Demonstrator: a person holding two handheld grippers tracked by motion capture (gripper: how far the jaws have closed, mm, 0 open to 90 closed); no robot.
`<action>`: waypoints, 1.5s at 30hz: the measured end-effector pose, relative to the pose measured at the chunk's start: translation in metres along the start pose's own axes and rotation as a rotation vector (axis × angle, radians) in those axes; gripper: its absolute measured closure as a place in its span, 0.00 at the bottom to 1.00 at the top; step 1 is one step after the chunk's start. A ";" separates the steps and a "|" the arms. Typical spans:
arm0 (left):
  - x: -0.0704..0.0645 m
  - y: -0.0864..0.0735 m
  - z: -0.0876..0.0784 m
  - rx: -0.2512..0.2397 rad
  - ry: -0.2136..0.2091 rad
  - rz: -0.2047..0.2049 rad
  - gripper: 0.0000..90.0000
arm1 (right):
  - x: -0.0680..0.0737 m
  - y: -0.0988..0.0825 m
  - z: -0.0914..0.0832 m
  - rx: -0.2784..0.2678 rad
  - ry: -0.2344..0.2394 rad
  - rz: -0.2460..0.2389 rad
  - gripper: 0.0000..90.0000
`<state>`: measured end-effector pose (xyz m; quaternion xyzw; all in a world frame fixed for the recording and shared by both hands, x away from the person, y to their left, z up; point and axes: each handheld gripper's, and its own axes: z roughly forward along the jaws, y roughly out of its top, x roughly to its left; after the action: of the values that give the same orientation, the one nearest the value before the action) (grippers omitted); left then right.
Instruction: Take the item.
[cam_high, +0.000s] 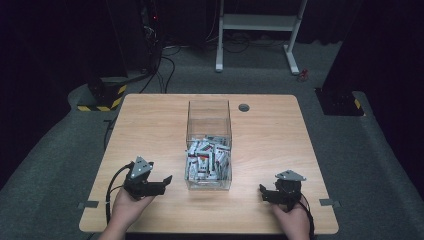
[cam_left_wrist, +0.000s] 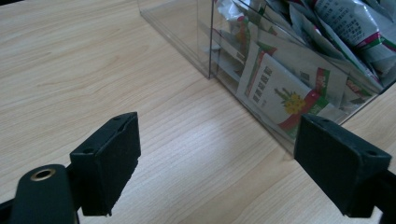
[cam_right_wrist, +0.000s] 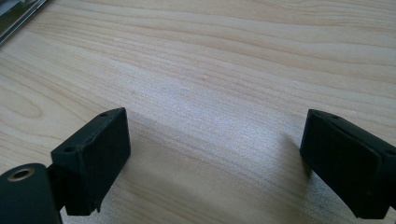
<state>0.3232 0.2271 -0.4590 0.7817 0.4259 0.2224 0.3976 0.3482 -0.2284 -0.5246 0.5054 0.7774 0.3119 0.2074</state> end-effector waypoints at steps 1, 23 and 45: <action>-0.001 0.001 0.000 0.000 -0.002 -0.002 0.17 | 0.000 0.000 0.000 0.000 0.000 0.000 0.09; -0.021 0.033 0.006 -0.048 -0.057 0.023 0.18 | 0.001 0.001 0.001 -0.001 0.002 -0.005 0.09; -0.038 0.053 0.013 -0.066 -0.108 0.043 0.19 | 0.000 0.001 0.001 -0.001 0.002 -0.006 0.09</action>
<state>0.3379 0.1723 -0.4239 0.7879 0.3796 0.2025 0.4407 0.3490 -0.2275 -0.5246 0.5025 0.7790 0.3122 0.2076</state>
